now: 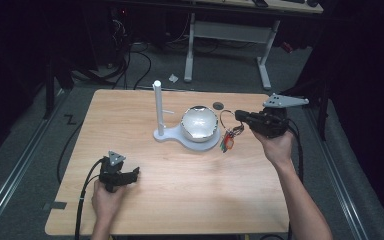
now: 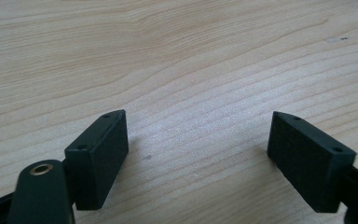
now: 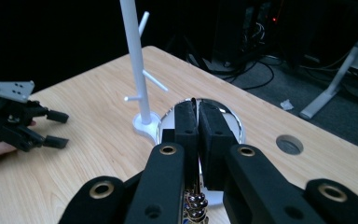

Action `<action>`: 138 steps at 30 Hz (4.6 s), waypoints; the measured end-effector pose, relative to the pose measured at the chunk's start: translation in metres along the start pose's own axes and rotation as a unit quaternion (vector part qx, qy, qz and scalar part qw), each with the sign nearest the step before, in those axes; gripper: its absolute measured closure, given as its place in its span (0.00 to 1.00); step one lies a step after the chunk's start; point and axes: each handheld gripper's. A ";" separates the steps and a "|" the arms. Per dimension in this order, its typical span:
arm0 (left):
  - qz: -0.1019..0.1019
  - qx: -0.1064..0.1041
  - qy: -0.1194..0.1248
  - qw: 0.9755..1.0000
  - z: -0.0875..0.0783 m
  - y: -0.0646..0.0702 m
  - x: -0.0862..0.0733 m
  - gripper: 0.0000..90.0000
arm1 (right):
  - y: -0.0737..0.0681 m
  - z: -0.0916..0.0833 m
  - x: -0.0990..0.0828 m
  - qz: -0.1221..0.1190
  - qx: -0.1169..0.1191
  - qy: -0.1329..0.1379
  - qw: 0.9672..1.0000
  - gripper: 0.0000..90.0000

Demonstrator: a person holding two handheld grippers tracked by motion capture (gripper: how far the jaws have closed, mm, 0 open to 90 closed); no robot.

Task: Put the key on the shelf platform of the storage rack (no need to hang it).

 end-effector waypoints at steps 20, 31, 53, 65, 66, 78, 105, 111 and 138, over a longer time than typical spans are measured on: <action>0.000 0.000 0.000 1.000 0.000 0.000 0.000 0.23 | 0.003 0.026 0.035 -0.013 0.012 0.010 1.000 0.98; 0.000 0.000 0.000 1.000 0.000 0.000 0.000 0.23 | 0.007 0.047 0.050 -0.018 0.009 0.004 1.000 0.98; 0.000 0.000 0.000 1.000 0.000 0.000 0.000 0.23 | 0.017 0.088 0.040 -0.006 -0.013 -0.029 0.999 0.97; 0.000 0.000 0.000 1.000 0.000 0.000 0.000 0.23 | 0.015 0.107 0.028 -0.006 -0.013 -0.042 0.999 0.97; 0.000 0.001 0.000 1.000 0.000 0.000 0.000 0.23 | 0.015 0.108 0.027 -0.004 -0.013 -0.043 0.999 0.97; 0.000 0.000 0.000 1.000 0.000 0.000 0.000 0.23 | 0.014 0.123 0.015 -0.001 -0.007 -0.059 0.998 0.97; 0.000 -0.001 -0.001 1.000 0.000 0.000 0.000 0.23 | 0.008 0.153 -0.011 -0.008 0.001 -0.104 0.995 0.97; 0.001 -0.001 -0.001 1.000 0.000 0.000 0.000 0.23 | 0.009 0.157 -0.015 -0.007 0.001 -0.110 0.994 0.97; 0.001 0.000 0.000 1.000 0.000 0.000 0.000 0.23 | 0.023 0.165 -0.038 0.021 -0.023 -0.139 0.990 0.97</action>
Point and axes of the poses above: each handheld gripper's, and its own axes: z roughly forward along the jaws, x roughly out of its top, y roughly to its right, and after that the axes turned 10 degrees about -z, right-handed
